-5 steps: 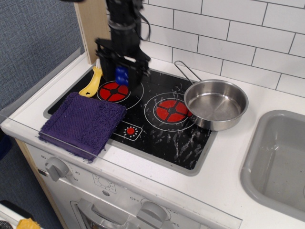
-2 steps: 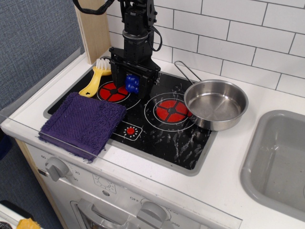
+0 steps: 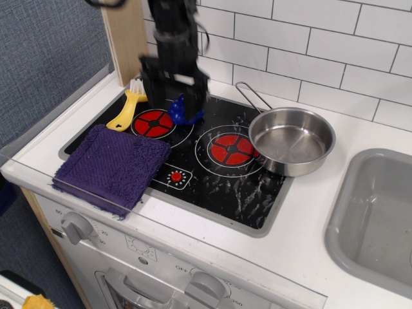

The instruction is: Grabbed the blue square from inside the bowl and laid it onto the top left of the stove

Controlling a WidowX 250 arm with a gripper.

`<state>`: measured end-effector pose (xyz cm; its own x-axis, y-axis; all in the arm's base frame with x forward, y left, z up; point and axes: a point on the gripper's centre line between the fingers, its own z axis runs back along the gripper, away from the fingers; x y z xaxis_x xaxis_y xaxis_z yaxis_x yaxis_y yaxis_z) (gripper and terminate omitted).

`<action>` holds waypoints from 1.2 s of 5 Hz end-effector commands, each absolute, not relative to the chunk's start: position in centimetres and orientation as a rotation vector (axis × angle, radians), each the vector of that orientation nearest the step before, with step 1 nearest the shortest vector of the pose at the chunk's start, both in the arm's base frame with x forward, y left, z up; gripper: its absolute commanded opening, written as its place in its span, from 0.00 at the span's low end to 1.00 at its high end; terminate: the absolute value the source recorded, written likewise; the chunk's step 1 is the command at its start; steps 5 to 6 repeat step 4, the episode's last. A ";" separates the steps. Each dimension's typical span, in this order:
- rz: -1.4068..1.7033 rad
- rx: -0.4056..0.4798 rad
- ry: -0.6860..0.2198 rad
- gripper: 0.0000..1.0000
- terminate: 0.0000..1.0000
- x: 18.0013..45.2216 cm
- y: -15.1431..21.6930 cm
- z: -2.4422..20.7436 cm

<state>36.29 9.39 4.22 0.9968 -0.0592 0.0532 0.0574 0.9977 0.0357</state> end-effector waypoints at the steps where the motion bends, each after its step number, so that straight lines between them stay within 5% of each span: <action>1: -0.088 0.067 -0.177 1.00 0.00 34.1 8.8 9.4; 3: -0.088 0.067 -0.177 1.00 0.00 34.1 8.8 9.4; 4: -0.088 0.067 -0.177 1.00 1.00 34.1 8.8 9.4; 6: -0.088 0.067 -0.177 1.00 1.00 34.1 8.8 9.4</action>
